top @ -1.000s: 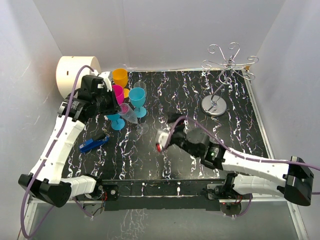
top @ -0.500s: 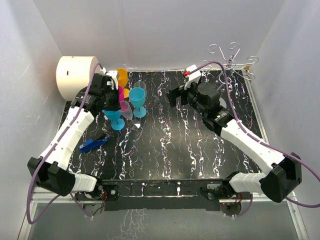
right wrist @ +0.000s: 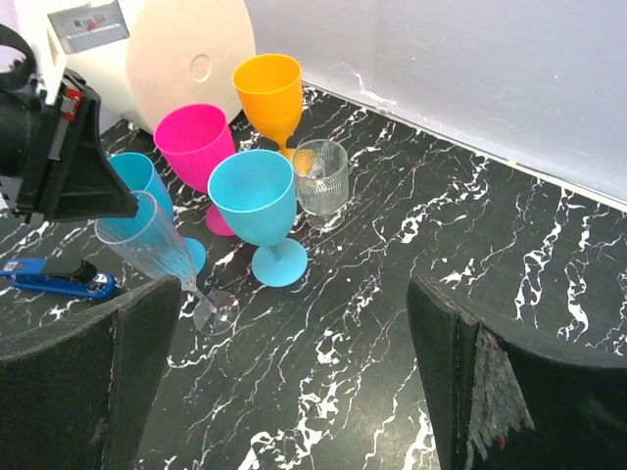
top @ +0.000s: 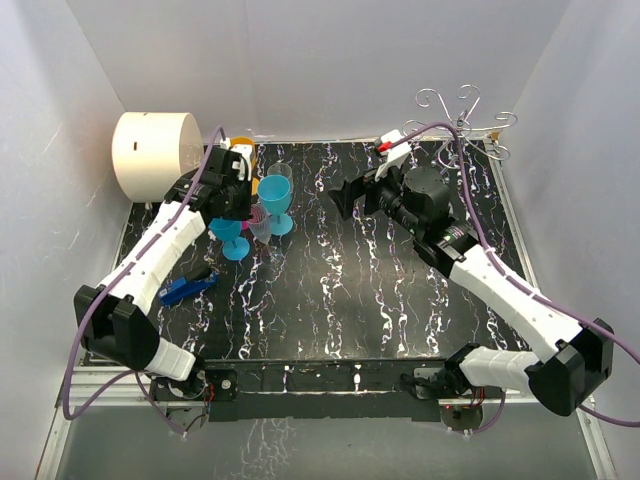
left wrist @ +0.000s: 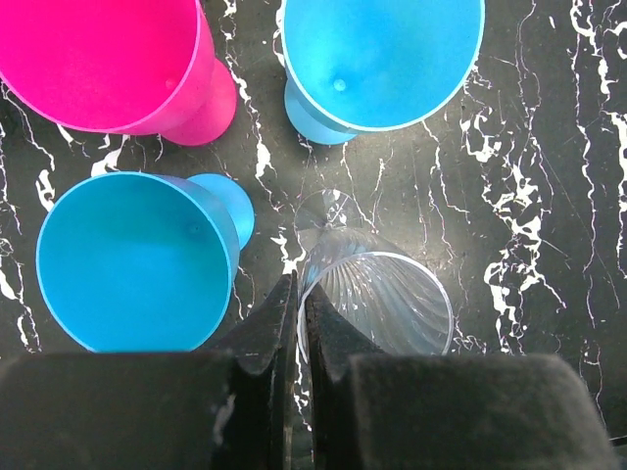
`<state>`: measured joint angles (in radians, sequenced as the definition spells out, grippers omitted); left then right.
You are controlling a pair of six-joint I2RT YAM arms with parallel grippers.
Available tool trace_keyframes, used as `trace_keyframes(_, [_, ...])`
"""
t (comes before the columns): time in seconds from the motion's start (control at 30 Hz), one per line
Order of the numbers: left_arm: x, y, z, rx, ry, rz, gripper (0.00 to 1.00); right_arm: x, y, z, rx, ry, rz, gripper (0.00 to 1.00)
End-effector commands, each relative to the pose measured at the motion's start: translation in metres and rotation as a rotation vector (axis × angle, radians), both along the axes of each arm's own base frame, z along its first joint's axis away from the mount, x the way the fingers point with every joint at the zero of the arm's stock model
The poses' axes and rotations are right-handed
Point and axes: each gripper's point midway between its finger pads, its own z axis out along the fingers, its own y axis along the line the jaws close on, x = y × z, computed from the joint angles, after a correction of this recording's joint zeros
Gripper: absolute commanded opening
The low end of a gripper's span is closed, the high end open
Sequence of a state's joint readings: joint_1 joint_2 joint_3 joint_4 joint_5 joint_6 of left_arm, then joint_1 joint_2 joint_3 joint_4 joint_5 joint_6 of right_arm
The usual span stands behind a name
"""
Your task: Take the wine glass off the wine glass rack
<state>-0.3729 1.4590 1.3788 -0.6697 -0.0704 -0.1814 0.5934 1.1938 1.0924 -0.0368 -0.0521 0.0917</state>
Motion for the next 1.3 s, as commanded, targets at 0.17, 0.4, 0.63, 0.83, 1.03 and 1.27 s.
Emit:
trace_keyframes(0.17, [-0.001,-0.002,0.006,0.019,0.013,-0.011,0.17,-0.008,-0.009,0.034,0.078,-0.062,-0.012,0.98])
trace_keyframes(0.4, [-0.002,-0.007,0.04,-0.029,-0.045,-0.028,0.5,0.008,-0.032,0.044,0.082,0.007,-0.186,0.98])
trace_keyframes(0.63, [-0.011,-0.009,0.1,-0.103,-0.167,-0.049,0.78,0.018,-0.066,0.066,0.069,0.05,-0.387,0.98])
trace_keyframes(0.83, [-0.027,-0.011,0.2,-0.229,-0.411,-0.082,0.88,-0.003,-0.101,0.123,0.131,-0.044,-0.488,0.98])
trace_keyframes(1.03, [-0.064,0.003,0.315,-0.351,-0.795,-0.109,0.98,-0.034,-0.137,0.179,0.202,-0.163,-0.554,0.98])
trace_keyframes(1.27, [-0.11,0.027,0.375,-0.405,-1.013,-0.091,0.99,-0.06,-0.155,0.217,0.287,-0.209,-0.563,0.98])
